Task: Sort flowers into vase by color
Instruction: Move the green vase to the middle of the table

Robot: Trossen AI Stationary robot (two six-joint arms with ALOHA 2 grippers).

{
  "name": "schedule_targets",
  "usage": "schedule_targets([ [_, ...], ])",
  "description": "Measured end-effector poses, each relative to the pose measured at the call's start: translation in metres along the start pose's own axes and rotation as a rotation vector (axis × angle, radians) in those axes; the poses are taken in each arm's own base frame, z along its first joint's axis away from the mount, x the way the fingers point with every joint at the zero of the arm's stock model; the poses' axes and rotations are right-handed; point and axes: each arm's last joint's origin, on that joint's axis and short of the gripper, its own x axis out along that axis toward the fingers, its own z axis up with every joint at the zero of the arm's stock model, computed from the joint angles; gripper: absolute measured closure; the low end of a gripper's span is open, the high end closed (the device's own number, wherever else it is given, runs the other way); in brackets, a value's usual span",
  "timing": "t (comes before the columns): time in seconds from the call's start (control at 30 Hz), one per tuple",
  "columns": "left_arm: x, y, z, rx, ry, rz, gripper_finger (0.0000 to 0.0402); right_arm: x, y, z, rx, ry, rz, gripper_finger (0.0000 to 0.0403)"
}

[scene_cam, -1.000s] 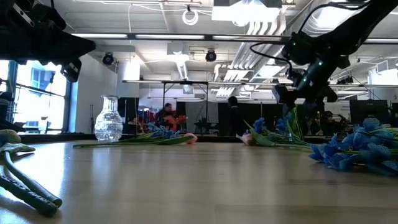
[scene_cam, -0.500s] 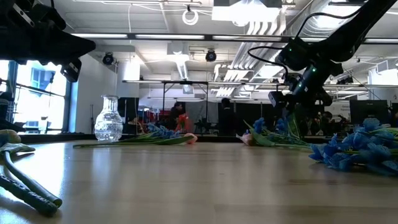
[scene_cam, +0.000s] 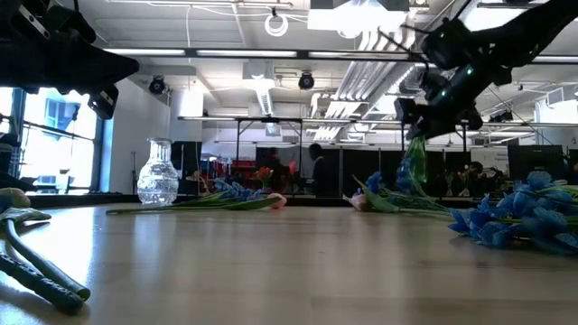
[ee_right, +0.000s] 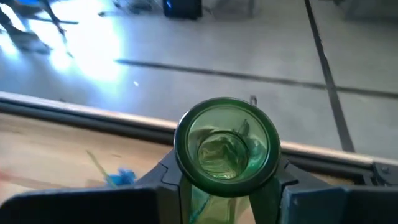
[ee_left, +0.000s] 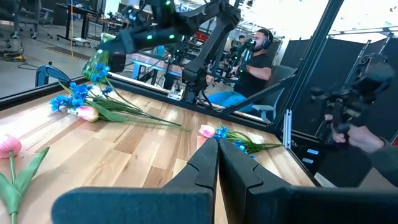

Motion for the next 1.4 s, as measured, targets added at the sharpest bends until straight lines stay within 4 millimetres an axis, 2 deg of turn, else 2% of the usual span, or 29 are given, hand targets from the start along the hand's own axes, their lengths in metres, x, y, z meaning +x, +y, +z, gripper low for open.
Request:
schedule_targets([
  [0.17, 0.000, 0.000, 0.000, 0.000, 0.000, 0.000, 0.0402, -0.029, 0.004, 0.017, 0.007, -0.093, 0.083, 0.0315],
  [0.27, 0.000, 0.000, 0.000, 0.000, 0.000, 0.000, 0.0402, -0.049, 0.014, 0.034, -0.003, -0.142, 0.156, 0.0315],
  [0.4, 0.000, 0.000, 0.000, 0.000, 0.000, 0.000, 0.0402, -0.072, 0.040, 0.049, -0.031, -0.155, 0.292, 0.0315],
  [0.5, 0.000, 0.000, 0.000, 0.000, 0.000, 0.000, 0.0401, -0.086, 0.069, 0.050, -0.077, -0.134, 0.406, 0.0315],
  [0.63, 0.000, 0.000, 0.000, 0.000, 0.000, 0.000, 0.0402, -0.093, 0.113, 0.034, -0.144, -0.045, 0.548, 0.0315],
  [0.8, 0.000, 0.000, 0.000, 0.000, 0.000, 0.001, 0.0401, -0.090, 0.168, -0.002, -0.247, 0.088, 0.649, 0.0315],
  [1.0, 0.000, 0.000, 0.000, 0.000, 0.000, 0.001, 0.0401, -0.091, 0.219, -0.035, -0.348, 0.170, 0.704, 0.0315],
  [1.23, 0.000, 0.000, 0.000, 0.001, 0.000, 0.001, 0.0401, -0.090, 0.255, -0.054, -0.419, 0.214, 0.707, 0.0315],
  [1.4, 0.000, 0.000, 0.000, 0.000, 0.000, 0.000, 0.0401, -0.082, 0.258, -0.068, -0.478, 0.246, 0.679, 0.0315],
])
